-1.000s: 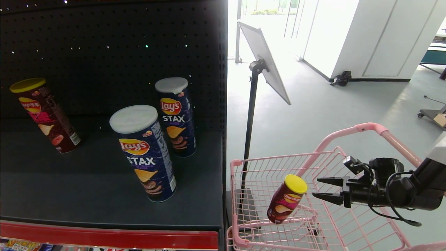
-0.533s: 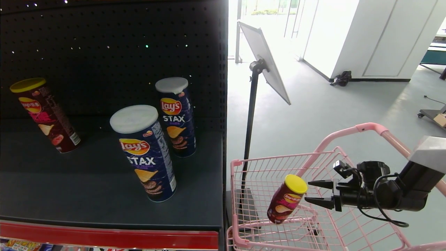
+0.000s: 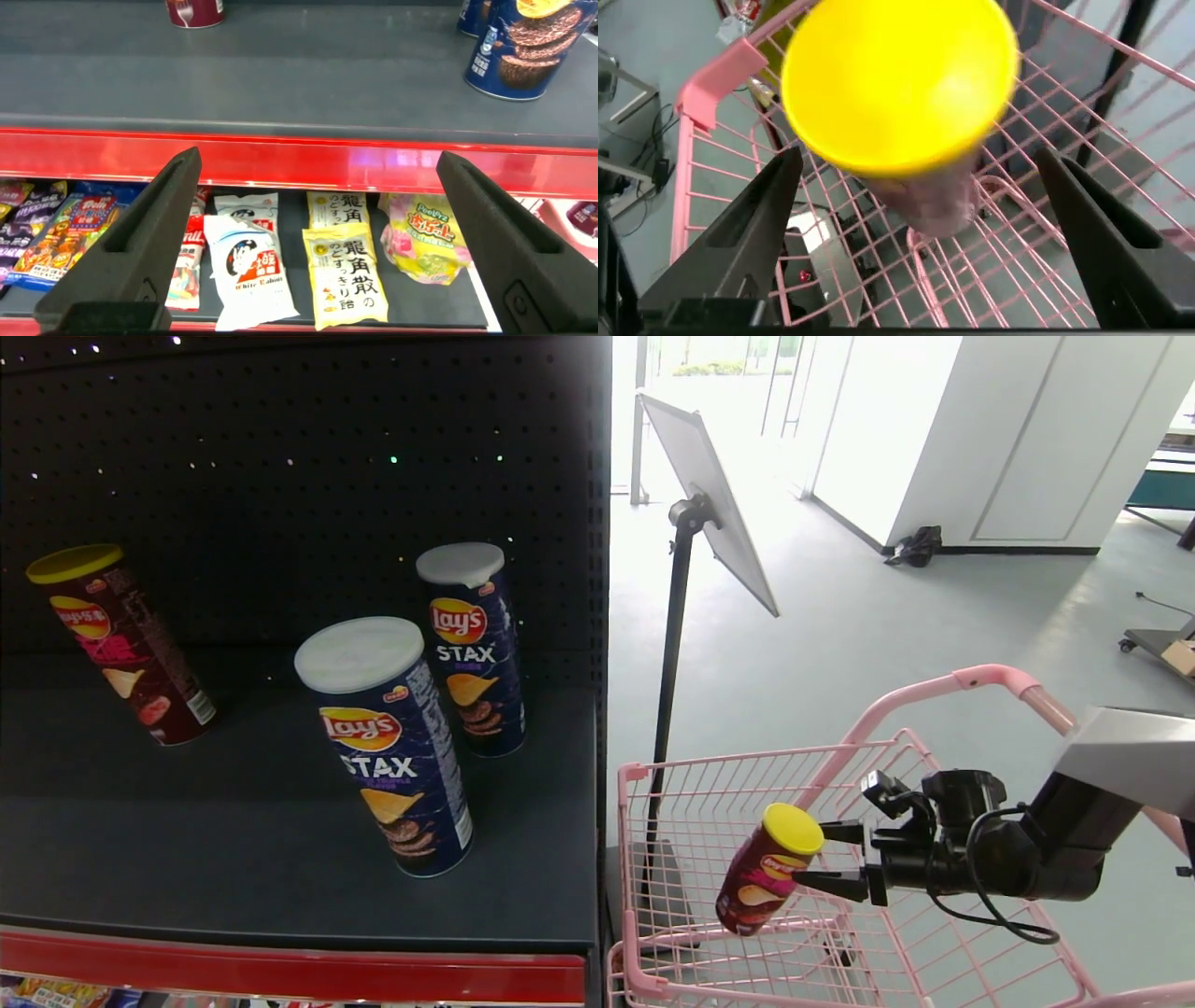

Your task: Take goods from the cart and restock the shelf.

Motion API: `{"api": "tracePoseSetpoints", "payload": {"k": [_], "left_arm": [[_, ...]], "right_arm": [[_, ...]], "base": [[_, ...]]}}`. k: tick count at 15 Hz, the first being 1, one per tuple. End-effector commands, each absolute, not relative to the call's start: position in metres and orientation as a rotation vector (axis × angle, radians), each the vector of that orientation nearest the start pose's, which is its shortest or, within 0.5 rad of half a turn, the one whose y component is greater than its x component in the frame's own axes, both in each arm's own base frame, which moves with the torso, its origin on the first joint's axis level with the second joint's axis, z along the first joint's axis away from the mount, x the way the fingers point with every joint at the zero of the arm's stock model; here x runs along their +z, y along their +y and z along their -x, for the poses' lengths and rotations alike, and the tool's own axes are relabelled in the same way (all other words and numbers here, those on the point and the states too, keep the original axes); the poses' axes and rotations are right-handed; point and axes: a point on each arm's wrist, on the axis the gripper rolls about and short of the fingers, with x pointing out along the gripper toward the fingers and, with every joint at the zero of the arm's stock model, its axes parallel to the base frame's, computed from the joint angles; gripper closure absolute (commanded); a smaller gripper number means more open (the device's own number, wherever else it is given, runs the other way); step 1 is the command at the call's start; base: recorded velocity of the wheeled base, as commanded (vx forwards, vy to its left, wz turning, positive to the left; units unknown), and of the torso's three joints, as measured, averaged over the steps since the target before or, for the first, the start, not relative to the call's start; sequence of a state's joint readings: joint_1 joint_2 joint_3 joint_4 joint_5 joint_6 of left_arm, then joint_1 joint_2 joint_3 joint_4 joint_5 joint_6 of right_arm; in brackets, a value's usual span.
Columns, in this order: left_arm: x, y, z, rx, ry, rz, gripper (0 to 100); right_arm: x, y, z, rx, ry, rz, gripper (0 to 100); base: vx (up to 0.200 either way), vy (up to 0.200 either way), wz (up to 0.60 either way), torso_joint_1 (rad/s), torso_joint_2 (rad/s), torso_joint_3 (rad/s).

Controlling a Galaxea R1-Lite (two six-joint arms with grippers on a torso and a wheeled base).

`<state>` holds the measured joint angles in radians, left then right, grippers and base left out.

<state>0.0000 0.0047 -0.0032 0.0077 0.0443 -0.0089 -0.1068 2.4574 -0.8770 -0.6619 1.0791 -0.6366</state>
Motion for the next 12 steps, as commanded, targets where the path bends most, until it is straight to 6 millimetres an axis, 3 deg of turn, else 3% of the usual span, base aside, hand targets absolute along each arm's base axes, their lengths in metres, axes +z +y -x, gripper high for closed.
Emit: {"api": "tracePoseSetpoints", "payload": {"k": [1, 5, 11, 12], "left_arm": [[0.076, 0.001, 0.023, 0.045, 0.011, 0.009, 0], [0.076, 0.001, 0.023, 0.045, 0.011, 0.009, 0], [0.076, 0.001, 0.023, 0.045, 0.011, 0.009, 0], [0.076, 0.001, 0.023, 0.045, 0.011, 0.009, 0]], "right_arm": [[-0.057, 0.002, -0.362, 1.145, 0.46, 0.043, 0], [-0.056, 0.037, -0.363, 1.236, 0.451, 0.073, 0], [-0.058, 0.044, -0.367, 1.253, 0.452, 0.073, 0], [-0.058, 0.044, -0.367, 1.251, 0.45, 0.074, 100]], "base": [[0.0, 0.0, 0.0, 0.0, 0.0, 0.0], [0.0, 0.0, 0.0, 0.0, 0.0, 0.0], [0.0, 0.0, 0.0, 0.0, 0.0, 0.0], [0.0, 0.0, 0.0, 0.0, 0.0, 0.0]]}}
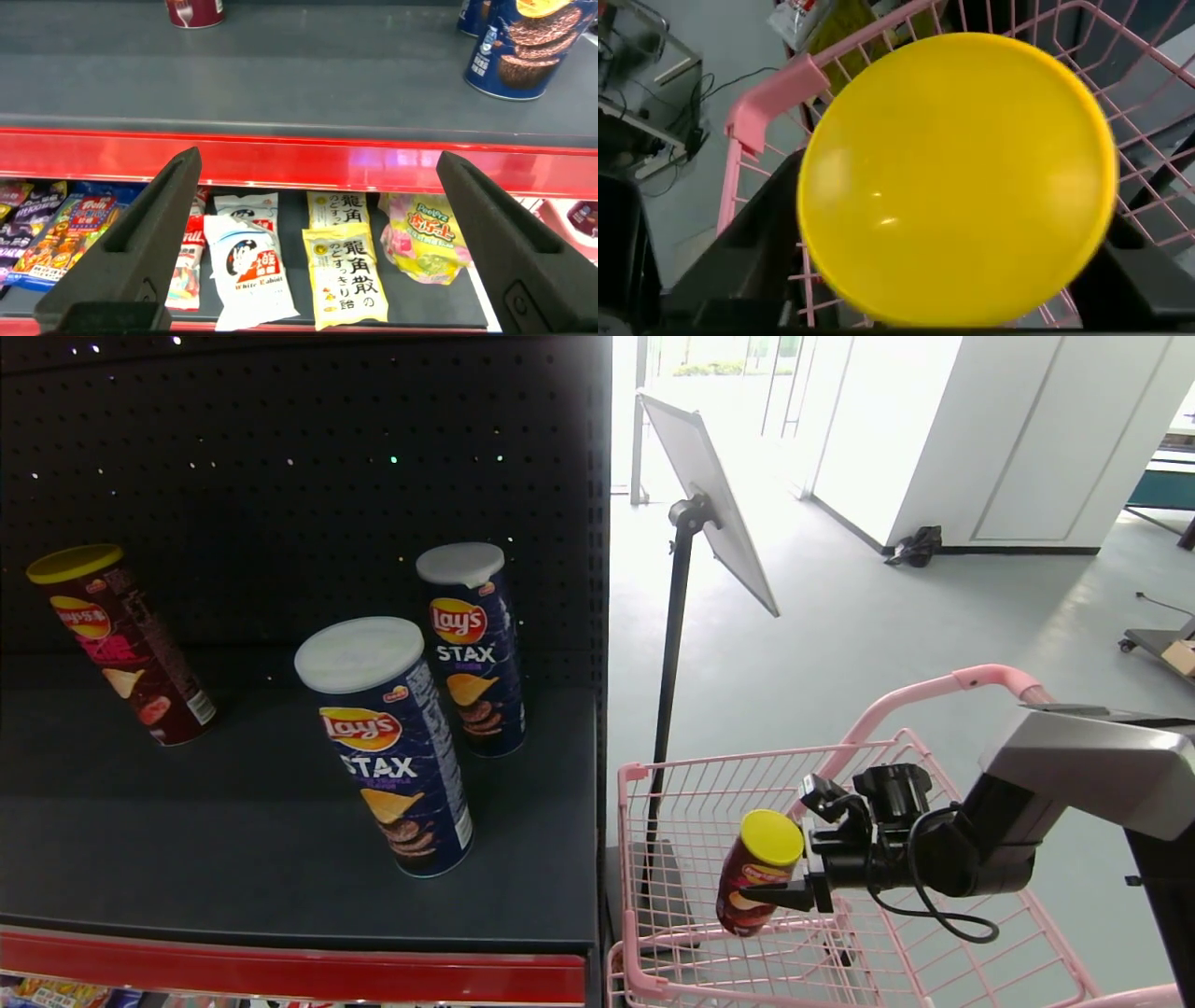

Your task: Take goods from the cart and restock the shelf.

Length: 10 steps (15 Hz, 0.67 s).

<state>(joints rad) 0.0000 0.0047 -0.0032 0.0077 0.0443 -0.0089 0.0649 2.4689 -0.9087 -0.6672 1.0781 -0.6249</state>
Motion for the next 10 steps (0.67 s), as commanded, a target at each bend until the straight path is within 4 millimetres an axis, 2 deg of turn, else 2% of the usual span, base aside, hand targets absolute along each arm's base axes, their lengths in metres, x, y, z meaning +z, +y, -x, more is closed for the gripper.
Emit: {"api": "tracePoseSetpoints", "payload": {"k": [1, 6, 9, 10], "left_arm": [[0.076, 0.001, 0.023, 0.045, 0.011, 0.009, 0], [0.076, 0.001, 0.023, 0.045, 0.011, 0.009, 0], [0.076, 0.001, 0.023, 0.045, 0.011, 0.009, 0], [0.076, 0.001, 0.023, 0.045, 0.011, 0.009, 0]], "right_arm": [[-0.058, 0.044, -0.369, 1.25, 0.449, 0.074, 100], [-0.058, 0.044, -0.371, 1.25, 0.446, 0.074, 100], [-0.037, 0.043, -0.381, 1.245, 0.375, 0.112, 100], [-0.019, 0.042, -0.38, 1.24, 0.344, 0.13, 100]], "base": [[0.0, 0.0, 0.0, 0.0, 0.0, 0.0], [0.0, 0.0, 0.0, 0.0, 0.0, 0.0], [0.0, 0.0, 0.0, 0.0, 0.0, 0.0], [0.0, 0.0, 0.0, 0.0, 0.0, 0.0]]}}
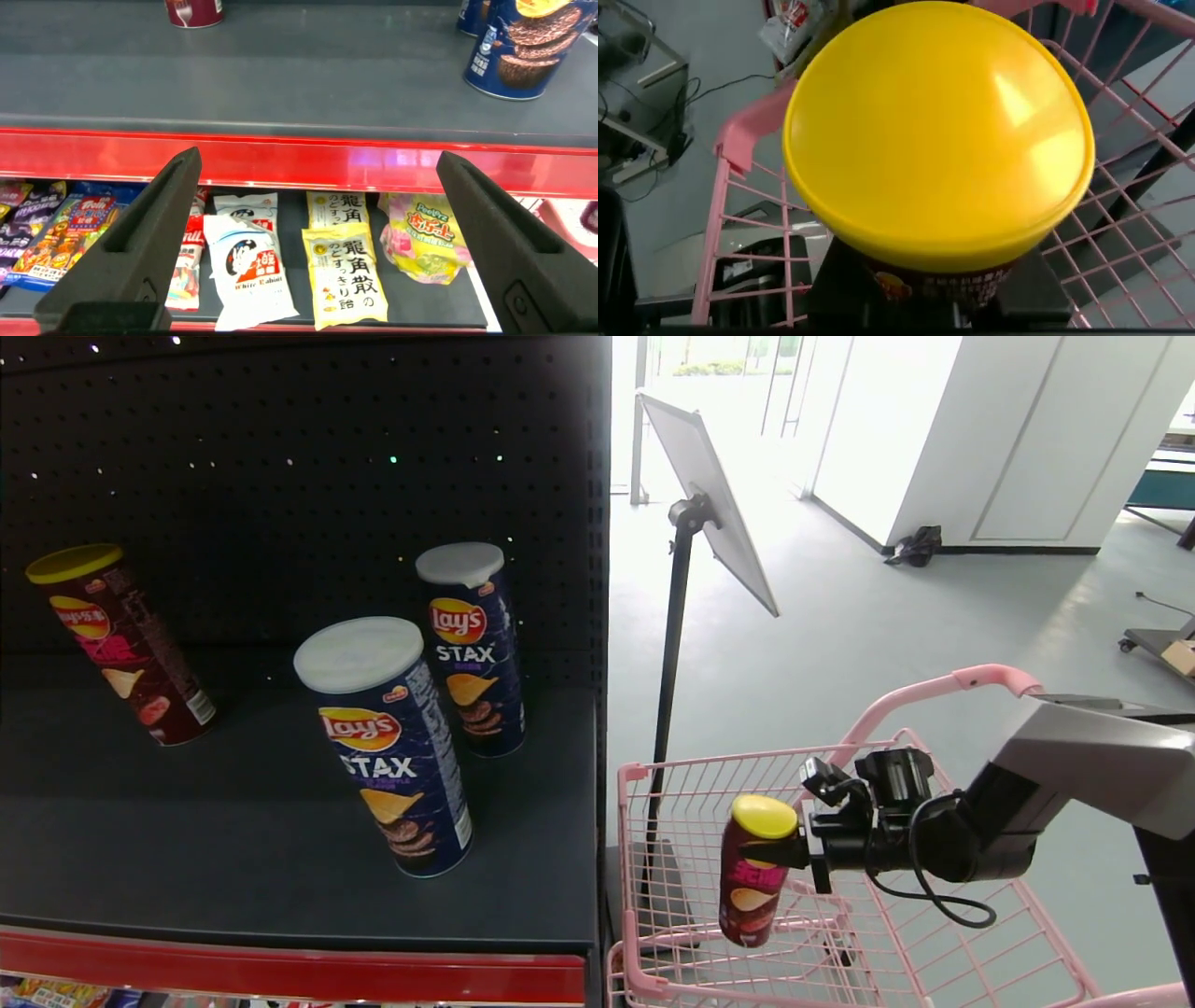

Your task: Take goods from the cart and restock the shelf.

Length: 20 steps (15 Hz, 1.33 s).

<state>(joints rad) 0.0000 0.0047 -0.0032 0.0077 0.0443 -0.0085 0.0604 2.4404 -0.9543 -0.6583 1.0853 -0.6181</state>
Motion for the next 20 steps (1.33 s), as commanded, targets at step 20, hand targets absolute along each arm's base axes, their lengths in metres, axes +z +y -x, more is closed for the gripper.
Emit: {"api": "tracePoseSetpoints", "payload": {"k": [20], "left_arm": [[0.076, 0.001, 0.023, 0.045, 0.011, 0.009, 0]], "right_arm": [[0.197, 0.066, -0.172, 1.306, 0.287, 0.201, 100]], "base": [[0.0, 0.0, 0.0, 0.0, 0.0, 0.0]]}}
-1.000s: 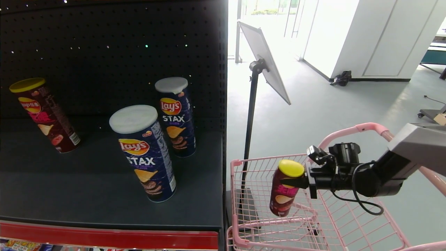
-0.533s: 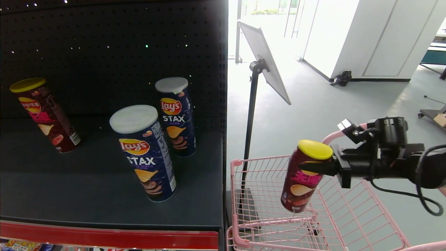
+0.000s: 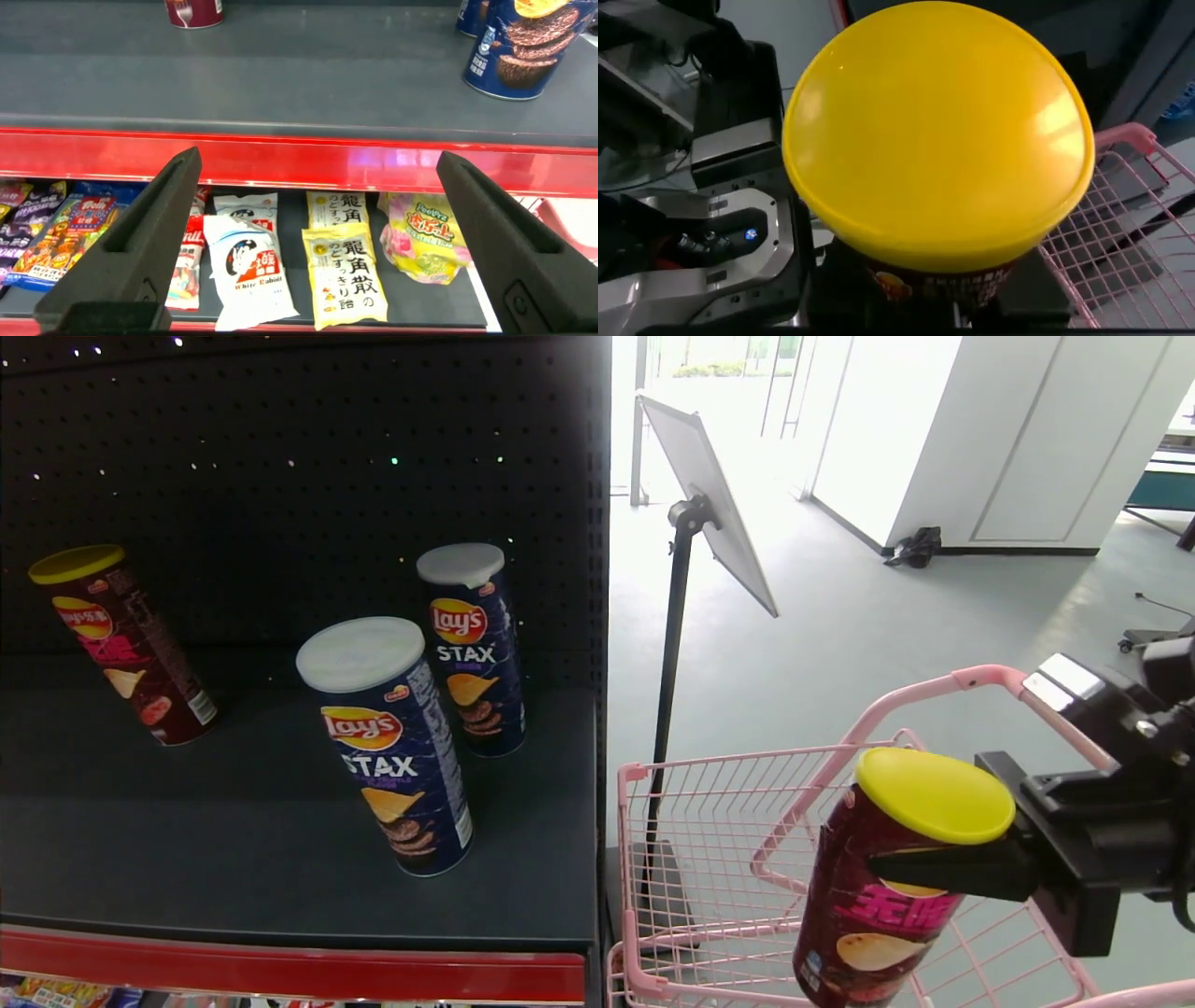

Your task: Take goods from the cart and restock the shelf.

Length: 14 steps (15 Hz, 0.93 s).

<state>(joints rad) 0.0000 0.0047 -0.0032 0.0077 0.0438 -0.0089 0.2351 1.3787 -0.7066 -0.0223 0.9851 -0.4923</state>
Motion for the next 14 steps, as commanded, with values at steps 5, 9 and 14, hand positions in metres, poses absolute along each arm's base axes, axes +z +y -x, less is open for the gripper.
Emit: {"api": "tracePoseSetpoints", "payload": {"k": [5, 9, 14], "left_arm": [[0.076, 0.001, 0.023, 0.045, 0.011, 0.009, 0], [0.076, 0.001, 0.023, 0.045, 0.011, 0.009, 0], [0.076, 0.001, 0.023, 0.045, 0.011, 0.009, 0]], "right_arm": [[0.218, 0.065, -0.165, 1.14, 0.231, 0.309, 100], [0.237, 0.079, -0.147, 1.201, 0.187, 0.277, 100], [0.242, 0.098, -0.136, 1.245, 0.205, 0.252, 100]], "base": [[0.0, 0.0, 0.0, 0.0, 0.0, 0.0], [0.0, 0.0, 0.0, 0.0, 0.0, 0.0], [0.0, 0.0, 0.0, 0.0, 0.0, 0.0]]}}
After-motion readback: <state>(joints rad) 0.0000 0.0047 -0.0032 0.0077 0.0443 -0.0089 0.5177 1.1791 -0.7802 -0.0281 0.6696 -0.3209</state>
